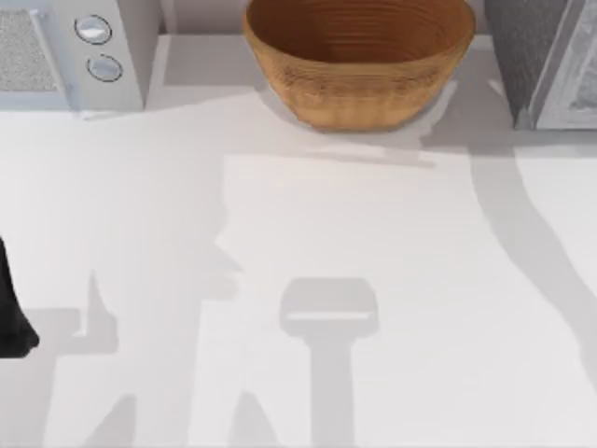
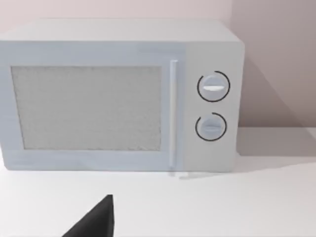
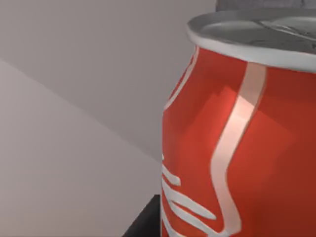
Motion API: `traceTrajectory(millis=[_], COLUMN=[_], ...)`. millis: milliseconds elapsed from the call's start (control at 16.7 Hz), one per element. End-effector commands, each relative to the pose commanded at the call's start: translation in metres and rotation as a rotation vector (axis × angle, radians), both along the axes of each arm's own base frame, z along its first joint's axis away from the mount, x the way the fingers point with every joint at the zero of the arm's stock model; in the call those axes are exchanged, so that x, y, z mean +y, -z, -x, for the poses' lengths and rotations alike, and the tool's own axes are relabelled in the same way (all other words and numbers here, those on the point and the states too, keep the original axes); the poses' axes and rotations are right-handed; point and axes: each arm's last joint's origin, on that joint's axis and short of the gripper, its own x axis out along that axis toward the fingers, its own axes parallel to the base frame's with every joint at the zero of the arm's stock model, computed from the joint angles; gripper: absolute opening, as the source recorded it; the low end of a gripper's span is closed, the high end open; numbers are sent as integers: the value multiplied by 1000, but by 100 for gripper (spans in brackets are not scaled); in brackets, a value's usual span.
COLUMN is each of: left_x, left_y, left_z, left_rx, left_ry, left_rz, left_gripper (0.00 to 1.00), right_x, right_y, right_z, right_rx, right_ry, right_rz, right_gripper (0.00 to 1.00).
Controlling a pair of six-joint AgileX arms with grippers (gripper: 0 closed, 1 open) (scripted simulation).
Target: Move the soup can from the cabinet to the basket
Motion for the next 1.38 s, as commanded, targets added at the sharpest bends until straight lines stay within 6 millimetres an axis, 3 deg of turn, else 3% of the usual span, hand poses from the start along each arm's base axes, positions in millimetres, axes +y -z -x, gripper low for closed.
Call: traceTrajectory(millis=[120,300,420,600,780,1140,1380], left_x=[0,0,0,0,0,0,0], left_y=[0,0,0,0,0,0,0], left_z=[0,0,0,0,0,0,0], left_rx=[0,0,0,0,0,0,0], left_ry=[0,0,0,0,0,0,0], left_rz=[0,0,0,0,0,0,0], left_gripper=[100,100,100,100,100,100,100], right_x=[35,88,119,151,165,163,165], right_y=[10,42,67,98,111,116,118], right_z=[-46,-100,-125,-145,-152,-154,-166], right_rx=[11,26,32,32,29,42,31], right_ry=[-2,-3,-3,-3,-2,-1,-3], right_rz=[3,7,8,6,4,10,4], right_gripper=[0,0,0,0,0,0,0])
